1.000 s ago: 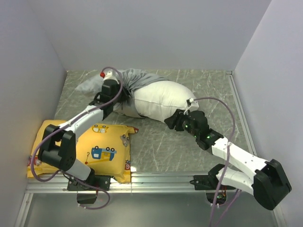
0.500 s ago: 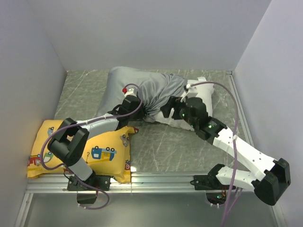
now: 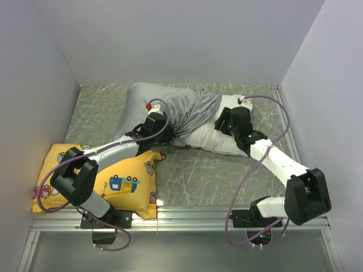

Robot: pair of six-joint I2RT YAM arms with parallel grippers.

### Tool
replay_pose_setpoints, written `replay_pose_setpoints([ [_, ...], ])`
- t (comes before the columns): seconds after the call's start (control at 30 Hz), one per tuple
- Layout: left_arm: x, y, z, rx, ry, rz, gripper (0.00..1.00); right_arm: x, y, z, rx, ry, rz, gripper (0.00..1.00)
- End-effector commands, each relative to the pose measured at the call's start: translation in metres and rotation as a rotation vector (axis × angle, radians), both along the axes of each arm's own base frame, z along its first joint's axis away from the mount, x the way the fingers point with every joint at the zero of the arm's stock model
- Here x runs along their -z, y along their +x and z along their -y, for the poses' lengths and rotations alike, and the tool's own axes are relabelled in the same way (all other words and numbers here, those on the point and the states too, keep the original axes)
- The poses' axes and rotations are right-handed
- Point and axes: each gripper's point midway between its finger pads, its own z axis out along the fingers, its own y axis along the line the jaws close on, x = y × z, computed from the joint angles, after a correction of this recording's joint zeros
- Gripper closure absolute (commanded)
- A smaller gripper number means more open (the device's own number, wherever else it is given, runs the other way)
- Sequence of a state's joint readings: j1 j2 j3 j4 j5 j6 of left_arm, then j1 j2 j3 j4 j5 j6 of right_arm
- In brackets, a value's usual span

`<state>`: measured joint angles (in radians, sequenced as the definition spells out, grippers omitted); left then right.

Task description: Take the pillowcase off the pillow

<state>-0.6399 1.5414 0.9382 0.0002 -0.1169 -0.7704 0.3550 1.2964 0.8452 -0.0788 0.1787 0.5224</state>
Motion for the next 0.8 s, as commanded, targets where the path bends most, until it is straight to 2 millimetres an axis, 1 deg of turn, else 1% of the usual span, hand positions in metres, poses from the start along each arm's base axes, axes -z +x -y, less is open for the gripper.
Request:
replay_pose_setpoints([
  [0.0, -0.05, -0.004, 0.011, 0.071, -0.008, 0.073, 0.89, 0.039, 0.006, -0.01, -0.017, 0.068, -0.052, 0.46],
  [0.03, -0.064, -0.003, 0.011, 0.081, 0.0, 0.106, 0.78, 0.048, 0.004, -0.011, -0.01, 0.091, -0.071, 0.6],
  [0.07, -0.088, 0.001, 0.014, 0.085, -0.015, 0.148, 0.71, 0.06, 0.001, -0.013, -0.013, 0.104, -0.092, 0.84],
  [0.1, -0.097, -0.001, 0.015, 0.093, -0.006, 0.156, 0.65, 0.08, -0.003, -0.012, -0.013, 0.112, -0.127, 0.94],
  [0.13, -0.112, 0.0, 0.015, 0.099, -0.01, 0.185, 0.55, 0.091, -0.008, -0.018, -0.033, 0.134, -0.155, 1.0],
  [0.17, -0.138, 0.003, 0.019, 0.111, -0.017, 0.237, 0.51, 0.099, -0.011, -0.021, -0.031, 0.161, -0.173, 1.0],
  [0.2, -0.148, 0.003, 0.02, 0.117, -0.017, 0.254, 0.44, 0.116, -0.015, -0.021, -0.024, 0.168, -0.198, 1.0],
  [0.23, -0.155, 0.007, 0.022, 0.124, -0.001, 0.277, 0.41, 0.121, -0.019, -0.026, -0.039, 0.199, -0.218, 1.0],
  [0.27, -0.175, 0.014, 0.023, 0.11, -0.003, 0.319, 0.39, 0.135, -0.026, -0.028, -0.041, 0.206, -0.251, 1.0],
  [0.3, -0.181, 0.019, 0.025, 0.104, 0.009, 0.334, 0.34, 0.137, -0.024, -0.03, -0.043, 0.224, -0.245, 1.0],
  [0.33, -0.164, 0.028, 0.028, 0.115, 0.07, 0.304, 0.33, 0.139, -0.025, -0.032, -0.041, 0.236, -0.251, 1.0],
  [0.37, -0.182, 0.036, 0.034, 0.114, 0.068, 0.334, 0.31, 0.144, -0.026, -0.032, -0.041, 0.236, -0.265, 1.0],
  [0.4, -0.165, 0.046, 0.043, 0.129, 0.103, 0.307, 0.28, 0.145, -0.026, -0.033, -0.043, 0.238, -0.264, 1.0],
  [0.43, -0.16, 0.052, 0.048, 0.146, 0.132, 0.309, 0.26, 0.145, -0.026, -0.033, -0.038, 0.242, -0.261, 1.0],
  [0.47, -0.174, 0.06, 0.056, 0.152, 0.124, 0.334, 0.25, 0.145, -0.026, -0.032, -0.036, 0.239, -0.26, 1.0],
  [0.5, -0.17, 0.066, 0.062, 0.16, 0.138, 0.325, 0.24, 0.145, -0.026, -0.031, -0.034, 0.237, -0.261, 1.0],
  [0.53, -0.16, 0.079, 0.072, 0.175, 0.166, 0.311, 0.24, 0.144, -0.025, -0.031, -0.033, 0.235, -0.258, 1.0],
  [0.6, -0.151, 0.089, 0.084, 0.197, 0.187, 0.3, 0.23, 0.141, -0.025, -0.03, -0.03, 0.227, -0.25, 1.0],
  [0.63, -0.127, 0.097, 0.091, 0.214, 0.225, 0.264, 0.23, 0.14, -0.025, -0.028, -0.029, 0.221, -0.246, 1.0],
  [0.67, -0.132, 0.102, 0.094, 0.214, 0.234, 0.265, 0.23, 0.136, -0.025, -0.026, -0.021, 0.213, -0.241, 1.0],
  [0.7, -0.126, 0.106, 0.095, 0.214, 0.256, 0.25, 0.23, 0.134, -0.024, -0.026, -0.025, 0.209, -0.237, 1.0],
  [0.73, -0.106, 0.114, 0.095, 0.205, 0.301, 0.223, 0.23, 0.13, -0.023, -0.025, -0.029, 0.199, -0.23, 1.0],
  [0.77, -0.109, 0.117, 0.096, 0.203, 0.313, 0.225, 0.23, 0.122, -0.021, -0.024, -0.03, 0.193, -0.217, 1.0],
])
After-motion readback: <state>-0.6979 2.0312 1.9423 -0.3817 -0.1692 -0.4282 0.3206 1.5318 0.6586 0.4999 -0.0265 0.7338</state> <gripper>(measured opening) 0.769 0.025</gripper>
